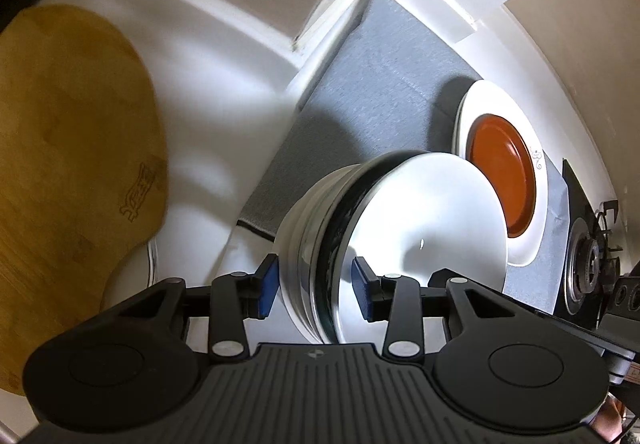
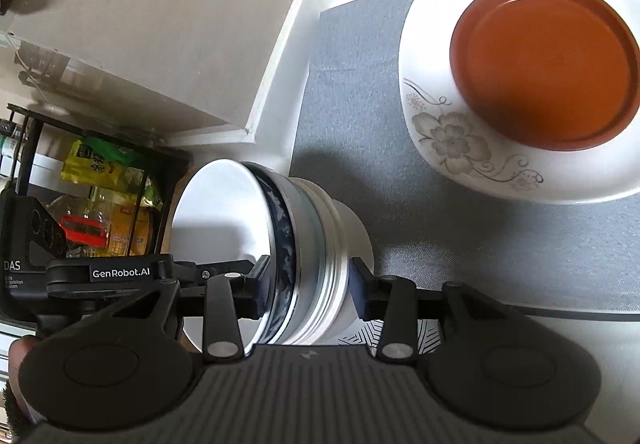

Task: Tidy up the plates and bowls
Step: 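Carry the bowl stack with both grippers over the brown plate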

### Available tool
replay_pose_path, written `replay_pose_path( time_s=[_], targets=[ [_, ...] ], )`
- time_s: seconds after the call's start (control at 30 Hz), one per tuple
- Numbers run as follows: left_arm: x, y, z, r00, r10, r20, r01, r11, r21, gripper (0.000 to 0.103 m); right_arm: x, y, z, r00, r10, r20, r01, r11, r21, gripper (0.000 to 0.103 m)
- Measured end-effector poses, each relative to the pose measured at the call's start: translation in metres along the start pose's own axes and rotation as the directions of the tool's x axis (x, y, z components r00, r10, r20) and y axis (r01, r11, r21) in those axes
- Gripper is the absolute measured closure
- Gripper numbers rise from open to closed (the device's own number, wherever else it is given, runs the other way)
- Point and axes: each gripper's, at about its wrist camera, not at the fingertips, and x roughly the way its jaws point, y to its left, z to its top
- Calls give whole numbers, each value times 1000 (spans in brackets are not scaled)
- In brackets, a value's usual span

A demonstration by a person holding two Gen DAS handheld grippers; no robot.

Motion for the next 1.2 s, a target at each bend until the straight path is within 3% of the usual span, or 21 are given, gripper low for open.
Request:
replay_pose_path(
  time_s=[0.6, 0.97, 1.2],
  targets=[
    [-3, -81, 38, 999, -38, 16, 35, 990, 139, 61, -70, -19, 35, 987, -24, 157, 17, 999, 44, 58],
    [9, -137, 66, 996, -87, -8, 87, 964, 253, 61, -111, -38, 60, 960, -89, 267, 63, 992, 105, 58],
    [26, -179, 80, 997, -82, 0, 77, 940, 332, 60, -127, -55, 79, 939, -143, 312, 108, 986, 127, 58]
  ],
)
